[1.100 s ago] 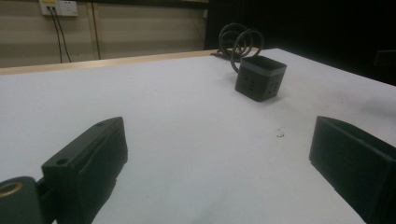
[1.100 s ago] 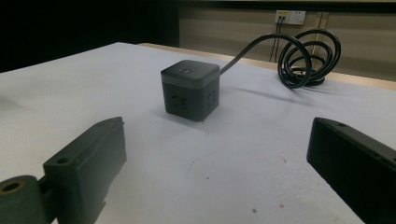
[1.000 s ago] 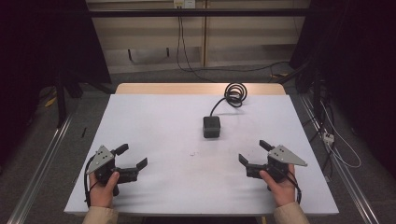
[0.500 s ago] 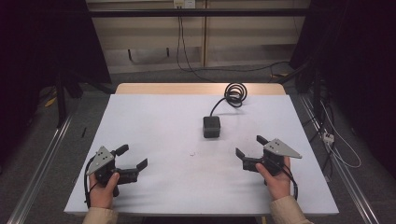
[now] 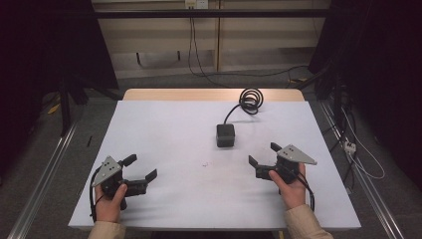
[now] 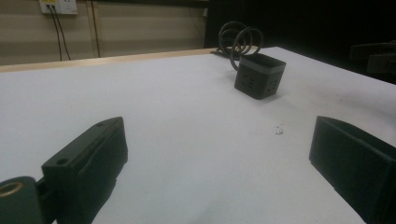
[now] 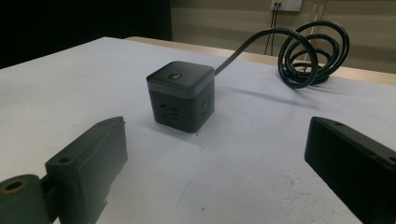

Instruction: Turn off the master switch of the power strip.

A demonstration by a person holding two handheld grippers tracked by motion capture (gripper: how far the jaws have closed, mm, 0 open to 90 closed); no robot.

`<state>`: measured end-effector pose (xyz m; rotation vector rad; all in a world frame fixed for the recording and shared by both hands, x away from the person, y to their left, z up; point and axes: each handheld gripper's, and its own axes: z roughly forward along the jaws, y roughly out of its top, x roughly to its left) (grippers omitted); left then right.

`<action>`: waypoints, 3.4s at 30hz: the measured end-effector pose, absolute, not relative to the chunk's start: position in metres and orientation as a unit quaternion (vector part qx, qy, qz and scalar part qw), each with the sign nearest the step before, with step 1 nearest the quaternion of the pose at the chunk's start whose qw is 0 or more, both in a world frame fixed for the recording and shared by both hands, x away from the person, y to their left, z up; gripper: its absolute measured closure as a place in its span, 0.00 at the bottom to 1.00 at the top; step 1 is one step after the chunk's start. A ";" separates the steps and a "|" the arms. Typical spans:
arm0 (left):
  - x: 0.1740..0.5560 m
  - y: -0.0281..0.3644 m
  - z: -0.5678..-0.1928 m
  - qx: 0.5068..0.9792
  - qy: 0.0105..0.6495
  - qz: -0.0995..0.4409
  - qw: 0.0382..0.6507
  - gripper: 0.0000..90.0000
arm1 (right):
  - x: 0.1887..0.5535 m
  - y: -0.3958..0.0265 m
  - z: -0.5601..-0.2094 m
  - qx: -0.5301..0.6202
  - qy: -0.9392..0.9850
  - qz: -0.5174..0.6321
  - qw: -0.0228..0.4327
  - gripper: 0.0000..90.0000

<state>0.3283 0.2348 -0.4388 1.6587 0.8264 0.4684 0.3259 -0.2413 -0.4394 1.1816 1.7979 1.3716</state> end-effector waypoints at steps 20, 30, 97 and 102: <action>0.330 0.233 -0.441 0.708 0.355 0.196 0.578 0.05 | 0.347 -0.225 -0.432 0.437 0.686 0.505 0.290 0.06; 0.330 0.234 -0.441 0.707 0.355 0.195 0.579 0.05 | 0.355 -0.219 -0.430 0.438 0.694 0.499 0.279 0.07; 0.330 0.236 -0.441 0.700 0.361 0.191 0.585 0.05 | 0.401 -0.197 -0.413 0.435 0.708 0.493 0.259 0.20; 0.331 0.237 -0.441 0.701 0.361 0.192 0.585 0.05 | 0.402 -0.196 -0.412 0.433 0.709 0.493 0.259 0.22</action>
